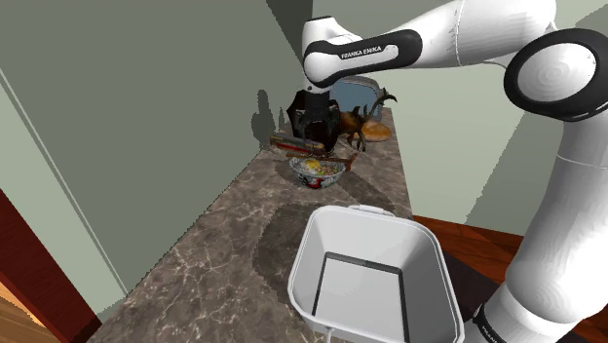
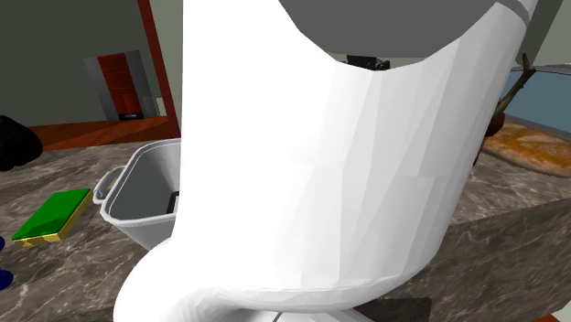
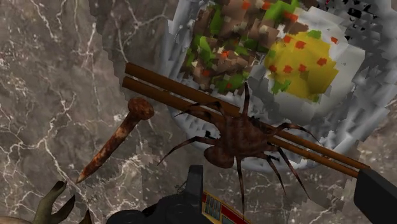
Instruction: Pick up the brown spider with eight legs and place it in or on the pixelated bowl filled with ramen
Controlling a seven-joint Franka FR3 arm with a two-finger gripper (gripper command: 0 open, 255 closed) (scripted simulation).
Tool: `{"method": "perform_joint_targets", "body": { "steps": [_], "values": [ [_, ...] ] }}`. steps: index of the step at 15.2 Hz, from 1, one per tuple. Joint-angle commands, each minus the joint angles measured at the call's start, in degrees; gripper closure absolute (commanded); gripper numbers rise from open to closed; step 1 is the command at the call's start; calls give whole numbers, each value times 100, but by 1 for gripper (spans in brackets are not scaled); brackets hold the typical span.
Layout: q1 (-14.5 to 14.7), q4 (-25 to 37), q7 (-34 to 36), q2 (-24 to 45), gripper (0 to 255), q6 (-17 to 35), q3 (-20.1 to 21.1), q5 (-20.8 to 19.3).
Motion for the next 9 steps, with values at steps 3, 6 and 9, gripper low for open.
{"method": "perform_joint_targets", "body": {
  "steps": [3,6,9],
  "values": [
    [32,377,-42,-80,0,-457,28,44],
    [32,377,-42,-80,0,-457,28,44],
    [32,377,-42,-80,0,-457,28,44]
  ]
}}
